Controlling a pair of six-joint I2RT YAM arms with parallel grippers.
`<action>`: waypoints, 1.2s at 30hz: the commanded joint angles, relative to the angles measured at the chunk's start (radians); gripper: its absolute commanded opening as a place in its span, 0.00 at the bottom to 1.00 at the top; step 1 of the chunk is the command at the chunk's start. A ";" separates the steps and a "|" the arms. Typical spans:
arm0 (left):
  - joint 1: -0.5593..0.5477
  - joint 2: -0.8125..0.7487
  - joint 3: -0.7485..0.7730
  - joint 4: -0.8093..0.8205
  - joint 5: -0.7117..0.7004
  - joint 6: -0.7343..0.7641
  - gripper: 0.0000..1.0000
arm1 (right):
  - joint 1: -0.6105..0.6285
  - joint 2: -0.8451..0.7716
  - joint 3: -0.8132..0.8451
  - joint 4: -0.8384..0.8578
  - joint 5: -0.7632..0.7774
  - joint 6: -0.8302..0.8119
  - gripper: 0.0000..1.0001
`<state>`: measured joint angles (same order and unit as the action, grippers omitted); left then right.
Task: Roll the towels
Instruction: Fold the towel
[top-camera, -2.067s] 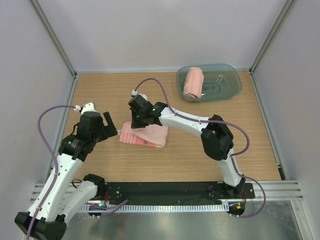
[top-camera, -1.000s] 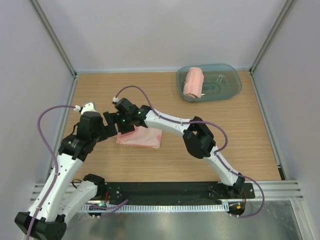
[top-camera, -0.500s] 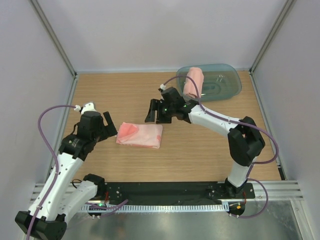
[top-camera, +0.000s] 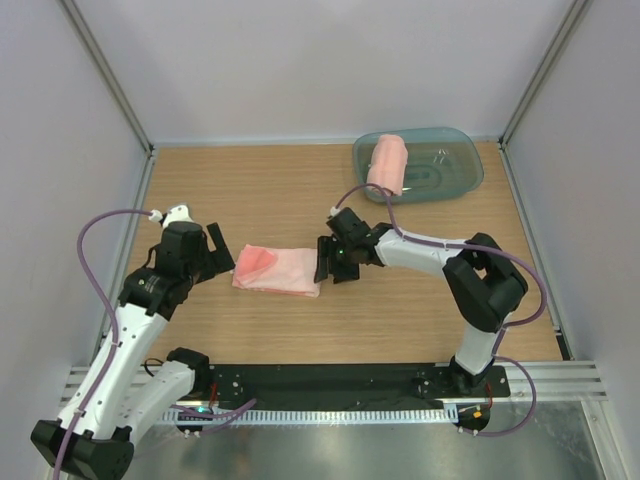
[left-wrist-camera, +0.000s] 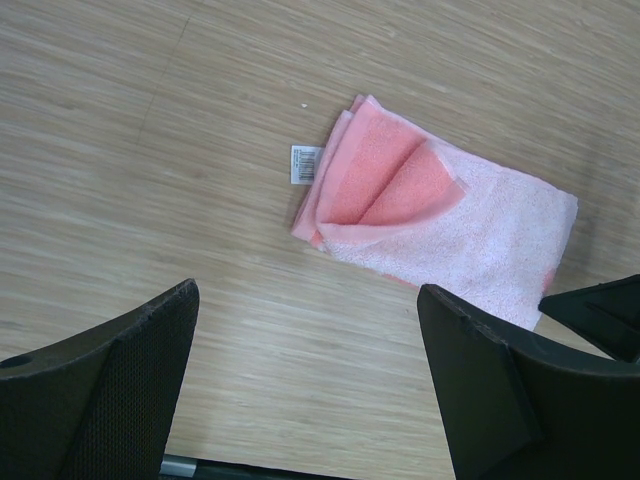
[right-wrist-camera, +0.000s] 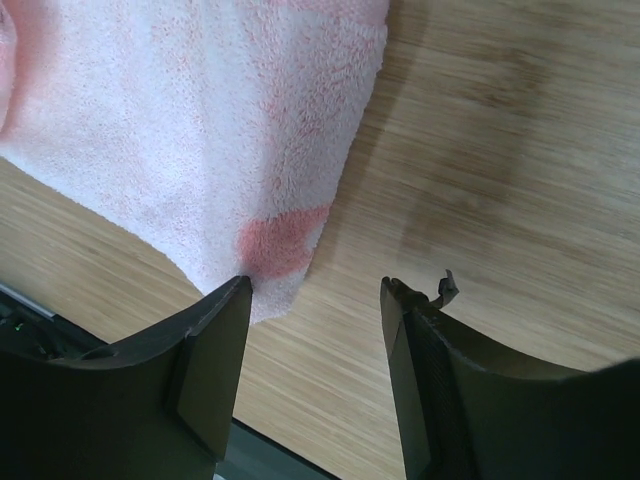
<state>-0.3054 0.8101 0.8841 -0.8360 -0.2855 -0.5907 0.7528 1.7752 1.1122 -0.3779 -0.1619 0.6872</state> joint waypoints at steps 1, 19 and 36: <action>0.005 0.000 -0.004 0.011 0.009 0.020 0.90 | 0.002 0.010 0.008 0.057 -0.018 0.005 0.61; 0.006 0.021 -0.004 0.008 0.008 0.020 0.90 | 0.011 0.058 -0.041 0.128 -0.047 0.032 0.32; -0.118 0.107 -0.069 0.187 0.318 -0.035 0.84 | -0.043 -0.275 -0.256 -0.212 0.317 -0.146 0.58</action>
<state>-0.3653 0.9066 0.8494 -0.7650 -0.0666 -0.5831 0.7208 1.5745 0.8749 -0.4656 0.0093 0.5949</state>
